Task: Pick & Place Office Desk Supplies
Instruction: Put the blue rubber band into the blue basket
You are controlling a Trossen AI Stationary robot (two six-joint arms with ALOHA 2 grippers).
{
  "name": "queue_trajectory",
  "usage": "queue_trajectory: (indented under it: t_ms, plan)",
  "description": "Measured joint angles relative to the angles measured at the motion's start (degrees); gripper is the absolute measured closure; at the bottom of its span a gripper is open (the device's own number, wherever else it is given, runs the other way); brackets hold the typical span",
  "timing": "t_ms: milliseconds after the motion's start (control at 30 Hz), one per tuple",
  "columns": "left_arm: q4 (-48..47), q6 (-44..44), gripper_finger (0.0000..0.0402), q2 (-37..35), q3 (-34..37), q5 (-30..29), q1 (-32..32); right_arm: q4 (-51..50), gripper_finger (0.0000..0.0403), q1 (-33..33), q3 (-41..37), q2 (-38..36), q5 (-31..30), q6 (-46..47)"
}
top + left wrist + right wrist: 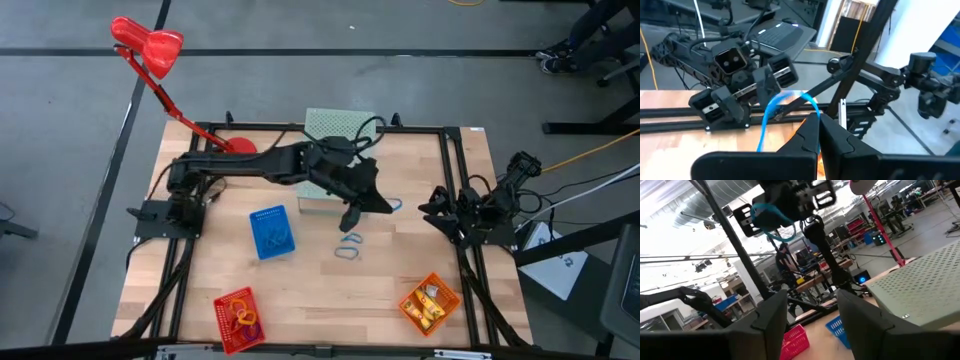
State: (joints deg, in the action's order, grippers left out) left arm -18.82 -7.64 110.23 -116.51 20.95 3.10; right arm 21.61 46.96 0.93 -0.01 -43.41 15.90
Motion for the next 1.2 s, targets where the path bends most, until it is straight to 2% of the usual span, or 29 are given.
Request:
queue_trajectory:
  t_ms: [100, 200, 400, 567, 667, 733, 833, 967, 1067, 1200]
  plan:
    - [-0.8, 1.2, 0.0399, -2.4, 1.7, 0.0, 0.2, 0.0, 0.0224, 0.0, 0.0, 0.0, -1.6, 0.0]
    - [5.7, -0.4, 0.0399, -6.8, 9.8, -0.2, 0.0, -0.2, 0.0224, 0.0, 0.0, 0.0, -3.8, 0.0]
    - [26.4, -7.2, 0.0399, -23.0, 40.1, -7.4, -0.8, -0.4, 0.0224, 0.0, 0.0, 0.0, -5.9, 0.2]
    - [35.0, -15.4, 0.0399, -38.4, 65.5, -13.8, -1.8, -0.4, 0.0224, 0.0, 0.0, 0.0, -8.6, 0.2]
    - [40.9, -20.9, 0.0399, -46.6, 76.8, -16.5, -1.2, -0.6, 0.0224, 0.0, 0.0, 0.0, -10.6, 0.2]
    - [40.7, -23.9, 0.0399, -51.7, 82.9, -18.0, 0.2, -0.6, 0.0224, 0.0, 0.0, 0.0, -11.7, 0.2]
    - [37.5, -28.5, 0.0399, -57.4, 90.9, -19.8, 2.2, -0.7, 0.0224, 0.0, 0.0, 0.0, -13.1, 0.7]
    - [38.1, -34.4, 0.0399, -62.3, 99.2, -20.0, 4.1, -1.2, 0.0224, 0.0, 0.0, 0.0, -14.3, 2.1]
    - [37.9, -38.2, 0.0399, -62.7, 103.7, -20.0, 4.9, -1.7, 0.0224, 0.0, 0.0, 0.0, -14.7, 2.1]
    - [38.8, -40.8, 0.0399, -62.4, 105.9, -20.4, 5.9, -2.0, 0.0225, 0.0, 0.0, 0.0, -14.8, 2.2]
